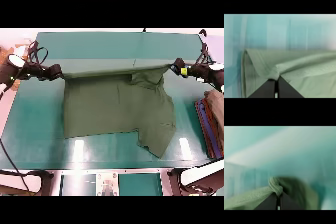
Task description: Fold the shirts.
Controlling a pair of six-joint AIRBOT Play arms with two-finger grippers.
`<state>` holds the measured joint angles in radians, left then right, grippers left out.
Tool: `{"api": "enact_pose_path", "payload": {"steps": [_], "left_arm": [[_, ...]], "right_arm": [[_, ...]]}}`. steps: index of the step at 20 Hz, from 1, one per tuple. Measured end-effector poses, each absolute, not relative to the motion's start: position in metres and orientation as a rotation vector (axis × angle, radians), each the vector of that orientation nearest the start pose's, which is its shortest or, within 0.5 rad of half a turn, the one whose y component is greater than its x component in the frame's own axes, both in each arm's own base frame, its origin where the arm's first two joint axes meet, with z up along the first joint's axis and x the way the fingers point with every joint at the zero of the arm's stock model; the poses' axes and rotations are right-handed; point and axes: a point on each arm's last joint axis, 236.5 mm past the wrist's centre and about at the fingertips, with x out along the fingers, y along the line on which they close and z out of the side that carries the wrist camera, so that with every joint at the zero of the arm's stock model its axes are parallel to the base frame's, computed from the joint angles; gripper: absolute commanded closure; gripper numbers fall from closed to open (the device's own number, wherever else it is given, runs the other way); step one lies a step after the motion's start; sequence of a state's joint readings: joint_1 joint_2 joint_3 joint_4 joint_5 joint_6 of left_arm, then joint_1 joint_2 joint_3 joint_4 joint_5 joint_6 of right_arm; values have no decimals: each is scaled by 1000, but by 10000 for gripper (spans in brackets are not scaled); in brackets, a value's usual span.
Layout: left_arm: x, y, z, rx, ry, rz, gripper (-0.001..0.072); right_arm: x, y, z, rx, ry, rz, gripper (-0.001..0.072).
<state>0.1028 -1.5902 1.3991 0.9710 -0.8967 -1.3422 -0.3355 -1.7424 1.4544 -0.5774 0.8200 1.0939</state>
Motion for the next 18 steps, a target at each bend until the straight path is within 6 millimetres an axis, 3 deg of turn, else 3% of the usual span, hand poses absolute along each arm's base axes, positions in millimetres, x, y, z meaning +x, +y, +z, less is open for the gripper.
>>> {"api": "enact_pose_path", "payload": {"steps": [5,9,14,18], "left_arm": [[483,-59,-15,-464,1139,-239,682],[448,-70,-42,-491,1279,-243,682],[423,-73,-62,-505,1375,-222,682],[417,-72,-69,-514,1400,-202,682]], "right_arm": [[507,-48,-26,658,959,159,699],[471,-42,-50,676,1058,139,699],[441,-33,-77,722,1149,116,698],[432,-31,-88,737,1172,100,697]]}}
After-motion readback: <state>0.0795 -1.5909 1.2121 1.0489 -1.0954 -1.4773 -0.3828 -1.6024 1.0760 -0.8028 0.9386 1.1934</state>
